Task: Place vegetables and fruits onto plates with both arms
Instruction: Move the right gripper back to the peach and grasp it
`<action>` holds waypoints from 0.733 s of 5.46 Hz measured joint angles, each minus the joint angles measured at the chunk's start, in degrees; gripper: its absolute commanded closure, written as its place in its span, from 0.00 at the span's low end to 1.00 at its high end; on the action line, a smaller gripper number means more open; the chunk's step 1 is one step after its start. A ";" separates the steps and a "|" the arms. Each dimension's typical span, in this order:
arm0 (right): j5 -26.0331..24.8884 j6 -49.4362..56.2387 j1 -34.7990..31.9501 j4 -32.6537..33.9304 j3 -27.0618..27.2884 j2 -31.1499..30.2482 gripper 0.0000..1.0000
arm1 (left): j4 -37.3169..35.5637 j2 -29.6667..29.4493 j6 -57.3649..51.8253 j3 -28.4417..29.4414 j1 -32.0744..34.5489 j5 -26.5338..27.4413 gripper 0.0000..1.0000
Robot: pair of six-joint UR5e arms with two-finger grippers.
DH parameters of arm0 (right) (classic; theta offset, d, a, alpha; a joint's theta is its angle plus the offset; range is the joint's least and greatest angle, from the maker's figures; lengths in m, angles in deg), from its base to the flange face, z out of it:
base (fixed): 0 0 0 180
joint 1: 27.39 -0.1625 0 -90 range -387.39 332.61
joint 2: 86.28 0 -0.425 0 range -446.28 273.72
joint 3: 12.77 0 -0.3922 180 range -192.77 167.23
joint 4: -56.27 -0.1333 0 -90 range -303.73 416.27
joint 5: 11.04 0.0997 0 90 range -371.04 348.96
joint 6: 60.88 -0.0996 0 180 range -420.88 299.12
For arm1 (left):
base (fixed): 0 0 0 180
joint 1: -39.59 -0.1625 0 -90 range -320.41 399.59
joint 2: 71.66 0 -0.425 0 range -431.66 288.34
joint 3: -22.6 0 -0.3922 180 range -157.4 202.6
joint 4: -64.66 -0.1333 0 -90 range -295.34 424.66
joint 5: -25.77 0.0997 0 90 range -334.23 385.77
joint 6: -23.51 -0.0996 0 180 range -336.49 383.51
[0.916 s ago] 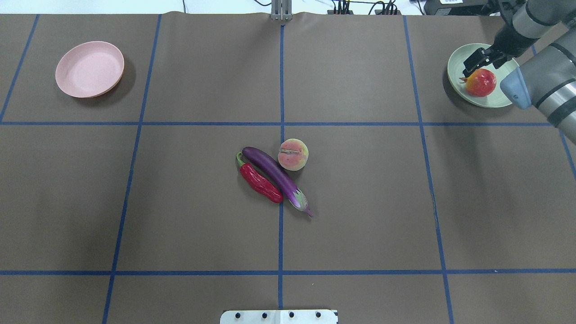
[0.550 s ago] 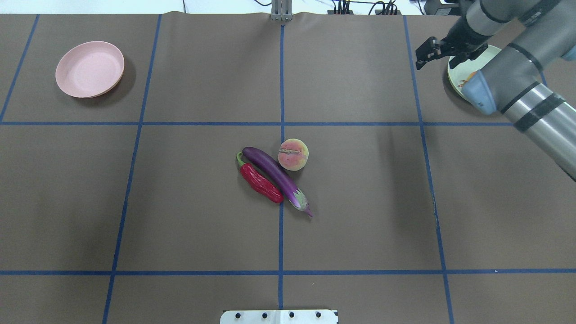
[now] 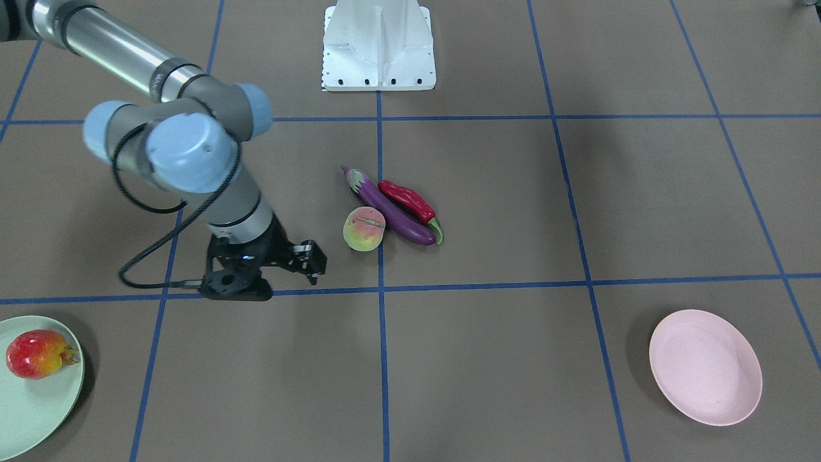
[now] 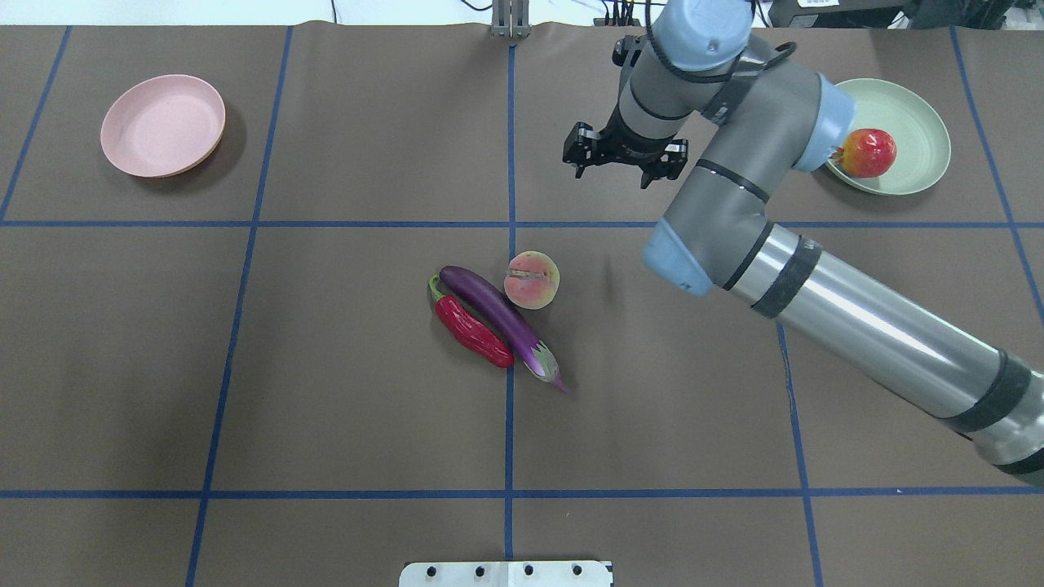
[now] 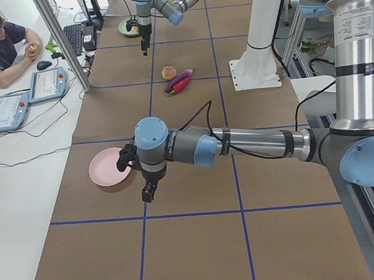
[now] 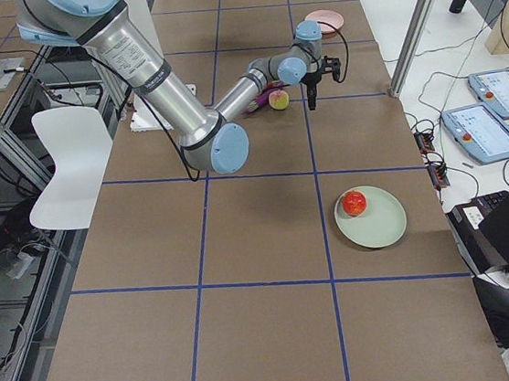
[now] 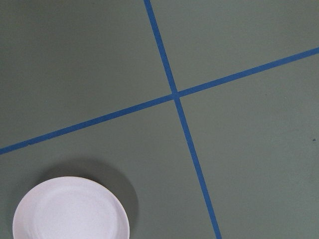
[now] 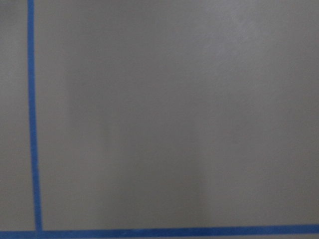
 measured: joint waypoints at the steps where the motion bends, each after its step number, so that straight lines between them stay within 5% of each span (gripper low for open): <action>1: -3.63 -4.54 4.14 4.78 0.04 3.77 0.01 | 0.00 0.00 -0.02 0.05 0.02 0.00 0.00; 4: -10.28 -8.03 10.63 13.48 -0.46 6.74 0.01 | 0.00 0.03 -0.02 0.02 0.05 0.00 0.00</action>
